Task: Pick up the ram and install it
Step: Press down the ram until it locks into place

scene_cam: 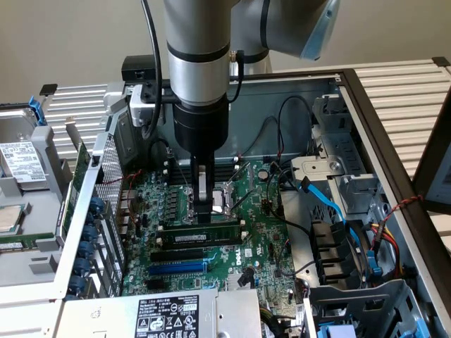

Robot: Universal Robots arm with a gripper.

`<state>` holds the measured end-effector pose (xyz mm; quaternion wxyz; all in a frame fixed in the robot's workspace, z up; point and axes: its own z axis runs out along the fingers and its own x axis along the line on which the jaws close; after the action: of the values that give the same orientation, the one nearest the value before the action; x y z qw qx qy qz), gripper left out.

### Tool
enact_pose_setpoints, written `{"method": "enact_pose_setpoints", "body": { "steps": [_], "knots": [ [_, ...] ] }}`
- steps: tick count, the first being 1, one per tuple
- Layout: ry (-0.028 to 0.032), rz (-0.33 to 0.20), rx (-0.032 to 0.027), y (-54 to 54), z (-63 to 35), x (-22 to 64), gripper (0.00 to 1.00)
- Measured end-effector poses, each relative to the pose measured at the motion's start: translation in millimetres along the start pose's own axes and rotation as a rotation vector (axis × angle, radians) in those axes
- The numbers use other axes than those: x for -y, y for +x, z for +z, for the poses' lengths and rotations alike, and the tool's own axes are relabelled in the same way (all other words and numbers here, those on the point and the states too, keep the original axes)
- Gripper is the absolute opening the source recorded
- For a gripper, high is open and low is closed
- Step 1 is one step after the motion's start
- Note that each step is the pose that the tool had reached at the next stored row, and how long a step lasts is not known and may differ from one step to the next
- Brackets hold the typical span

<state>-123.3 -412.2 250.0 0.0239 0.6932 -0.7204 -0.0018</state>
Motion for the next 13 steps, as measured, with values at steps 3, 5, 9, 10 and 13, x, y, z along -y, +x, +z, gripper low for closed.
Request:
{"method": "enact_pose_setpoints", "body": {
  "steps": [3,5,9,10,13],
  "knots": [
    [0.0,0.0,-0.0001,0.1,-0.2,0.0,0.21],
    [-0.0001,0.0,-0.0002,0.1,-0.2,0.0,0.21],
    [-0.0001,0.001,-0.0002,0.1,-0.6,-0.1,0.21],
    [-0.0002,0.001,-0.0002,0.1,-0.9,-0.1,0.21],
    [-0.0002,0.0,-0.0003,-0.4,-1.4,-0.1,0.21]
  ]
}}
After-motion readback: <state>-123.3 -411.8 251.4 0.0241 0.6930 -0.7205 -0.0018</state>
